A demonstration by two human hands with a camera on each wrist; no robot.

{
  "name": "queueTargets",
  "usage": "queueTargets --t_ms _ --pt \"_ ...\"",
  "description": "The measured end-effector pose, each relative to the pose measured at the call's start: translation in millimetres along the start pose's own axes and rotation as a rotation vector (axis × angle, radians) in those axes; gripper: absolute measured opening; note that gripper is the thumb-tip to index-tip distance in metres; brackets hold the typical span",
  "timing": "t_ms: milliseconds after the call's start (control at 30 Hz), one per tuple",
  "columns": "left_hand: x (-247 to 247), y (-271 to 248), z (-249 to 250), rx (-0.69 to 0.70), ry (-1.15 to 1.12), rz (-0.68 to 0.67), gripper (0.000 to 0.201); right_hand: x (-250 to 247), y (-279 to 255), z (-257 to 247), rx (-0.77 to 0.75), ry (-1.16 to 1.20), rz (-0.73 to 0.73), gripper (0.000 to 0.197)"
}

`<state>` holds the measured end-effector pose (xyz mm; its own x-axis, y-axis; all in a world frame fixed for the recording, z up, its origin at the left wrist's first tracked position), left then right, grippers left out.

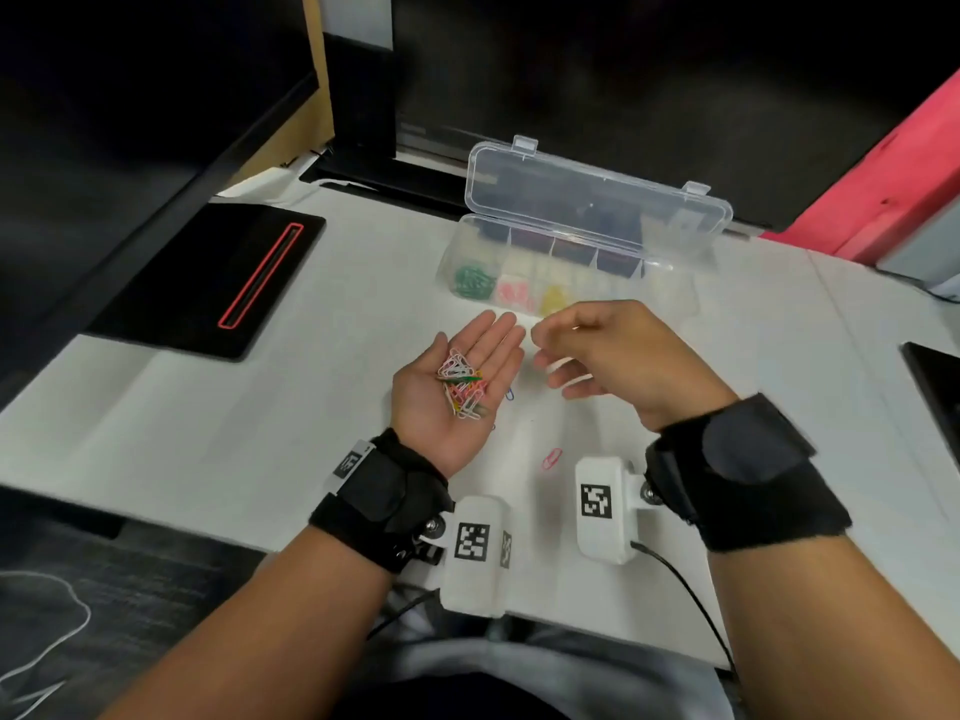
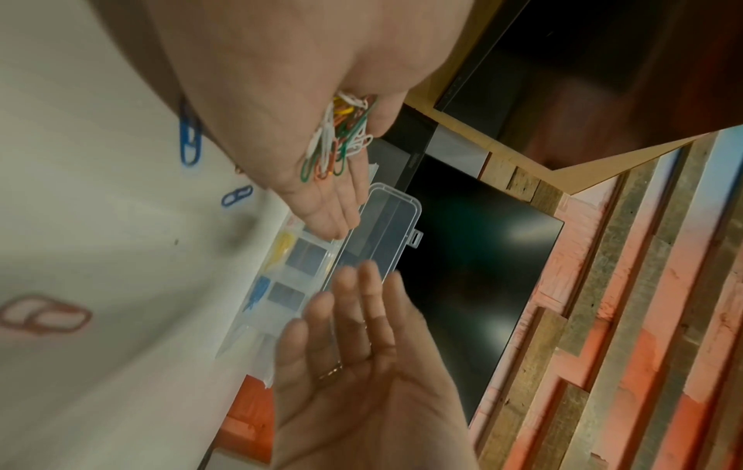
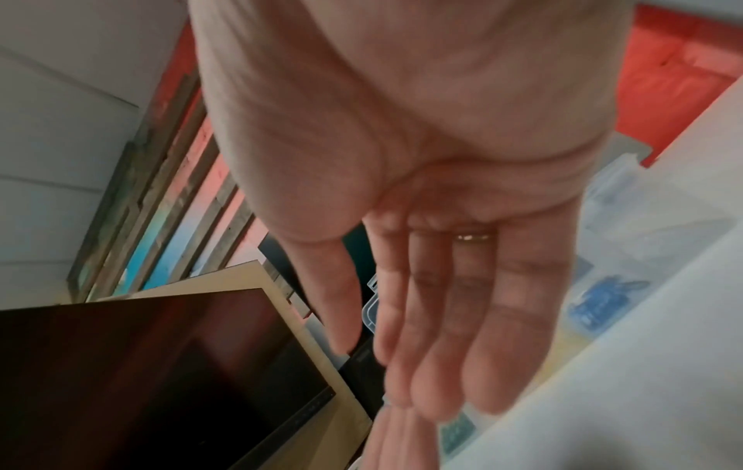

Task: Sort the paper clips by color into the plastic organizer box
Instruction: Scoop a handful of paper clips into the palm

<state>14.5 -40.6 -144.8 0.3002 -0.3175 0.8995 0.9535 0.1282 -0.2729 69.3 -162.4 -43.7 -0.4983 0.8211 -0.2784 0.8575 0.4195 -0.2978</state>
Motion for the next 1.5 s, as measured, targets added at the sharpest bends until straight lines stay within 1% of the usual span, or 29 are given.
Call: queueTargets --t_ms 133,233,333,667,733,900,1067,1167,1233,1333,1400,1433,1500 --pt "18 5 -21 -0.040 0.001 -0.042 0.046 14 -18 19 -0.006 -0.096 -0.031 0.007" --pt "23 6 -38 -0.083 0.025 -0.059 0.045 13 -20 28 -0.011 -0.194 -0.003 0.016" --pt "20 8 -45 -0.098 0.019 -0.061 0.046 10 -22 30 -0.051 -0.367 0.003 0.026" --pt "18 8 -45 -0.086 0.024 -0.049 0.047 13 -21 34 -0.166 -0.458 0.033 0.022" --pt "18 8 -45 -0.087 0.020 -0.050 0.047 10 -19 38 -0.172 -0.407 0.050 0.019" --pt "18 9 -46 -0.096 0.021 -0.058 0.047 4 -18 45 -0.113 -0.010 0.053 0.010" --pt "18 10 -46 -0.091 0.033 -0.054 0.048 2 -19 45 -0.075 0.239 0.076 0.005" --pt "16 10 -47 -0.082 0.056 -0.040 0.048 -2 -17 42 -0.047 0.453 0.062 0.015" --pt "15 10 -47 -0.073 0.059 -0.031 0.048 -6 -17 40 -0.010 0.525 0.032 0.022" --pt "16 9 -47 -0.077 0.044 -0.035 0.047 -10 -16 42 0.086 0.571 0.025 0.023" --pt "16 9 -47 -0.083 0.040 -0.047 0.047 -9 -17 42 0.120 0.537 -0.002 0.025" --pt "16 9 -47 -0.085 0.048 -0.048 0.048 -8 -18 41 0.119 0.465 -0.023 0.025" --pt "16 9 -47 -0.096 0.066 -0.048 0.048 -5 -22 38 0.054 0.154 -0.062 0.020"
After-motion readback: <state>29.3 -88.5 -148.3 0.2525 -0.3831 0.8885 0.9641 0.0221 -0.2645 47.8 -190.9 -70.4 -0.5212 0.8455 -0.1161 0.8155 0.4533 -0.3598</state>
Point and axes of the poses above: each hand's wrist, its own y-axis towards the middle knuckle, its own x-axis out of the palm, z = x × y, the point moved 4 cm from there along y, towards the middle knuckle, and after that the axes turned 9 degrees about y, right-handed, at the moved point
